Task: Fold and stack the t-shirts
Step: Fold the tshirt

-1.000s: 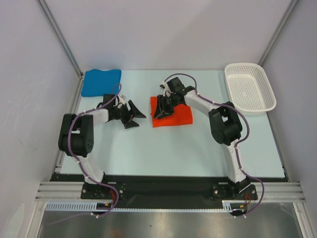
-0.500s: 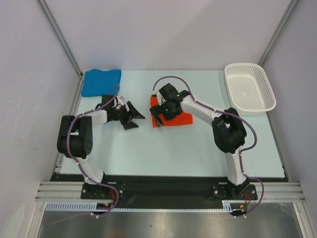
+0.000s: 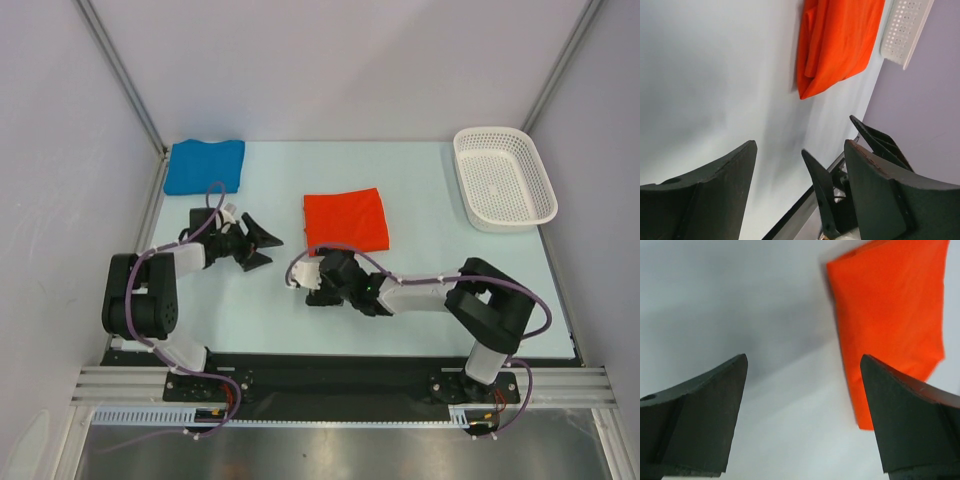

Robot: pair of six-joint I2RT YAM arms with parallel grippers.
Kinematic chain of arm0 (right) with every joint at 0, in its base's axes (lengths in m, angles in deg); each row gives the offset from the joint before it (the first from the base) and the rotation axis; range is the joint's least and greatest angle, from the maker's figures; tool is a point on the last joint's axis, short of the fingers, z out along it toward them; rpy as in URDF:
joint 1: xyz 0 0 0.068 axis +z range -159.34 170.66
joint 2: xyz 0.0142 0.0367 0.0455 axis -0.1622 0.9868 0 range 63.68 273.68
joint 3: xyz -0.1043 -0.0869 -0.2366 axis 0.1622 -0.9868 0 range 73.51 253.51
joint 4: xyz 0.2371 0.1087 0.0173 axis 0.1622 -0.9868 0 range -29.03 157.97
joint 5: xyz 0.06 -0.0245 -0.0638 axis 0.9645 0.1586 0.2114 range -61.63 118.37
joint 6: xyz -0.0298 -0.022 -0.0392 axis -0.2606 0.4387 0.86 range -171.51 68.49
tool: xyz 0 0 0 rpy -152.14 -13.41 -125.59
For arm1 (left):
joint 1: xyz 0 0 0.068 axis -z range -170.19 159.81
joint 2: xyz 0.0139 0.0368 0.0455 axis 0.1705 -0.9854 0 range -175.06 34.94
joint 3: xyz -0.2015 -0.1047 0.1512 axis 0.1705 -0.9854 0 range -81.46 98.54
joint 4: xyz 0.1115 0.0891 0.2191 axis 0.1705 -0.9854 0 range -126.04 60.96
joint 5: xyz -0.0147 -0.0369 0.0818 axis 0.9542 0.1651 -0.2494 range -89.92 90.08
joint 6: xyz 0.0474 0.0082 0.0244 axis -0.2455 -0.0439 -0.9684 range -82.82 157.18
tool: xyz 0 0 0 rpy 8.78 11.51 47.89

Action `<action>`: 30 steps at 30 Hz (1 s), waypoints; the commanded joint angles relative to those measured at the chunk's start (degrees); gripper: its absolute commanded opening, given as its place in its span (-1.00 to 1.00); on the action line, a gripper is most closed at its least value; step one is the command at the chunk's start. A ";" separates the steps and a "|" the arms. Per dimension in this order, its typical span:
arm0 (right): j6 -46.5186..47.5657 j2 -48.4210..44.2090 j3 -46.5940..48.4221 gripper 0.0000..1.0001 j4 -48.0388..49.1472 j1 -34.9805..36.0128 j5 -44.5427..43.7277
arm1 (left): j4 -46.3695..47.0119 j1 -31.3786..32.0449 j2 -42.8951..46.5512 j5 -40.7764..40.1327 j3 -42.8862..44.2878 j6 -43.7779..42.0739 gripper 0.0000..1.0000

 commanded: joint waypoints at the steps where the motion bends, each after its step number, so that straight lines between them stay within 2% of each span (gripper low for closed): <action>1: 18.71 1.13 -8.79 0.99 28.66 0.75 -7.99 | 8.36 -1.88 2.07 1.44 -2.88 3.40 0.52; 3: 24.43 3.77 -11.97 1.00 36.29 0.67 -10.46 | 12.13 -1.88 1.89 1.70 -4.37 4.81 0.51; 6: 27.00 8.61 -13.12 0.98 43.50 0.14 -10.73 | 15.75 -1.97 1.28 1.53 -5.34 7.01 0.51; 9: 30.07 11.78 -12.69 0.96 45.47 0.58 -8.72 | 18.82 -2.40 0.75 2.14 -6.66 9.12 0.51; 16: 31.40 16.44 -7.69 0.81 41.17 -1.35 -3.27 | 19.10 -2.67 -1.27 2.05 -4.82 10.62 0.48; 20: 30.70 20.30 -4.00 0.77 38.97 -1.79 -2.91 | 17.51 -2.67 -1.62 1.44 -3.41 9.83 0.48; 23: 30.78 21.62 -1.89 0.67 36.43 -2.49 -2.47 | 16.98 -2.58 -2.41 2.14 -2.71 9.65 0.48; 26: 29.91 22.77 0.22 0.49 34.49 -3.37 -1.68 | 15.05 -2.76 -3.21 1.88 -1.74 7.98 0.48; 27: 29.56 23.12 0.76 0.33 32.83 -3.64 -1.77 | 14.96 -2.76 -3.47 1.96 -1.56 7.89 0.48; 30: 29.21 23.56 0.68 0.19 32.46 -4.60 -2.38 | 14.52 -2.67 -4.96 2.23 -0.68 7.80 0.48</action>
